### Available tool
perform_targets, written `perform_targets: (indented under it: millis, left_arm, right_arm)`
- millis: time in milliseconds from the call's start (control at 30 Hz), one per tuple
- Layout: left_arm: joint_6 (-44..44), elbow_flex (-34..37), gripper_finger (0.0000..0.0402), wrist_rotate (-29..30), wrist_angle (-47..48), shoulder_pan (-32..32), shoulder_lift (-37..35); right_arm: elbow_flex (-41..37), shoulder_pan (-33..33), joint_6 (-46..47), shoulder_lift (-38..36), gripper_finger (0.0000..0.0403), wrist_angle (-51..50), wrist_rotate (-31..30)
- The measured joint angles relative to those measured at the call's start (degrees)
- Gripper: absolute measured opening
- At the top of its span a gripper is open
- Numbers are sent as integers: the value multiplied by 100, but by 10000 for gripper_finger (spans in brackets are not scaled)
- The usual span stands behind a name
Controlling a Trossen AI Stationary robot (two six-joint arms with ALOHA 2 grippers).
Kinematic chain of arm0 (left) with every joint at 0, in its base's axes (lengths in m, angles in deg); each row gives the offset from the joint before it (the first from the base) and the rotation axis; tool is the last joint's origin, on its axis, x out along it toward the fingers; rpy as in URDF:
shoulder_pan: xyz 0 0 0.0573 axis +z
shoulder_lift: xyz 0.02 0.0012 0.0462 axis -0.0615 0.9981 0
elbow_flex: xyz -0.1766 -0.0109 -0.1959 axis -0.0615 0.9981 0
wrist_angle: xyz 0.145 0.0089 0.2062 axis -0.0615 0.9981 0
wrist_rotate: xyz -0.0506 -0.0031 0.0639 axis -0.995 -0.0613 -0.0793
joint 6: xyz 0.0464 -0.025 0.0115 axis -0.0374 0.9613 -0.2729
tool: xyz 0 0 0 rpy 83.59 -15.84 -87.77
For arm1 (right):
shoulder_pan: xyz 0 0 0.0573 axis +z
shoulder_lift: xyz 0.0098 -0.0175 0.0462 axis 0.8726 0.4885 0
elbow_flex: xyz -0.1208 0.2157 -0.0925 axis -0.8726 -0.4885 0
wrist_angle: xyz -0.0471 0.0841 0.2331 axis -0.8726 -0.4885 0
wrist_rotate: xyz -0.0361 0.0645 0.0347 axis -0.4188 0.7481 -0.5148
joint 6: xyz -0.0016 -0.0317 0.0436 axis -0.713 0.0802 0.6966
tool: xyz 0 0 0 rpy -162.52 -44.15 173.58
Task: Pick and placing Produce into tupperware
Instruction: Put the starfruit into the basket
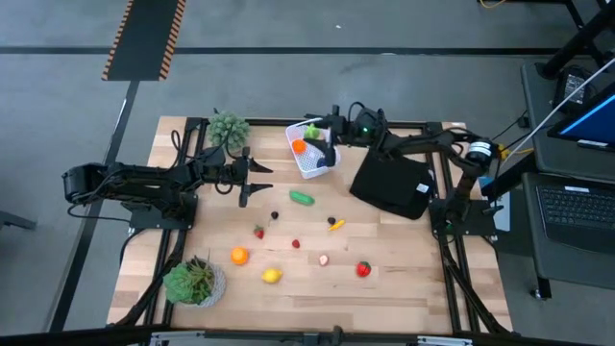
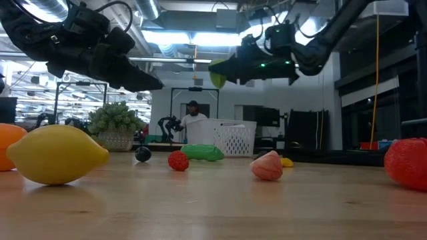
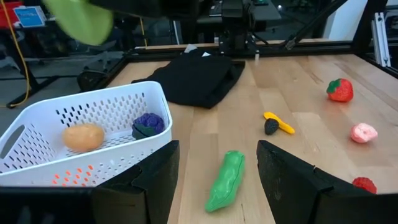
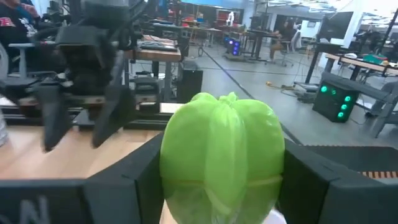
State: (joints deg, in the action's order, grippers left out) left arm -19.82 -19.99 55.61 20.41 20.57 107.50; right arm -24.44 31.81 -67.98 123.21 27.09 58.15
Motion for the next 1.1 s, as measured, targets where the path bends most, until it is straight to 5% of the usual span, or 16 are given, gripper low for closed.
perform_targets:
  millis: [300, 800, 1100]
  left_arm:
    - [-92, 0, 206, 0, 0, 0, 0]
    - [-96, 0, 206, 0, 3, -1, 0]
    - [-96, 0, 206, 0, 4, -2, 0]
  right_arm:
    - [797, -135, -28, 412, 234, -887, 1]
    - [2964, -162, -1158, 410, 234, -5858, -413]
    - [3612, -202, -1327, 409, 234, -7250, -765]
